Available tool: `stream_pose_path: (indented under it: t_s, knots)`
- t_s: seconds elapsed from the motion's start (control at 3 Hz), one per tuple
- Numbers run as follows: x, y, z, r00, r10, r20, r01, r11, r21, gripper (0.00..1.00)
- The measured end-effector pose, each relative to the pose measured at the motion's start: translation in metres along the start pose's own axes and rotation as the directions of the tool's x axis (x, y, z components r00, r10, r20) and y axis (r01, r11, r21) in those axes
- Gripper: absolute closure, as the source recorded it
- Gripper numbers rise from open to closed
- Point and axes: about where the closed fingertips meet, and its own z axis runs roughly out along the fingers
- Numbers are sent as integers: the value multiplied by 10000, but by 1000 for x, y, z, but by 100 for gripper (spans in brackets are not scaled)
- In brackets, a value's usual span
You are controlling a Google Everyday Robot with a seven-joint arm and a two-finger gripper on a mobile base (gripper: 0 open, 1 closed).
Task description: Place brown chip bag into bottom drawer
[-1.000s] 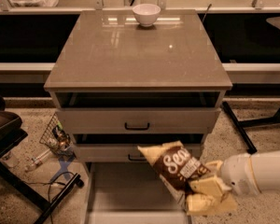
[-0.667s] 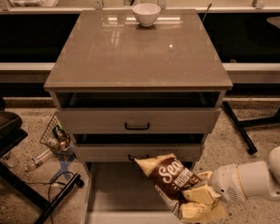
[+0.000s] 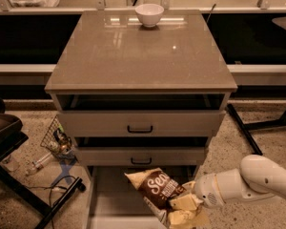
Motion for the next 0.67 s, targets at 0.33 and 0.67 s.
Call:
stream_pose_path:
  t_s: [0.33,0.67]
  knots:
    - [0,0,0,10000,0,0,0,10000,-1,100]
    - [16,-20,45,9993,293,-238,-301,9989,-349,100]
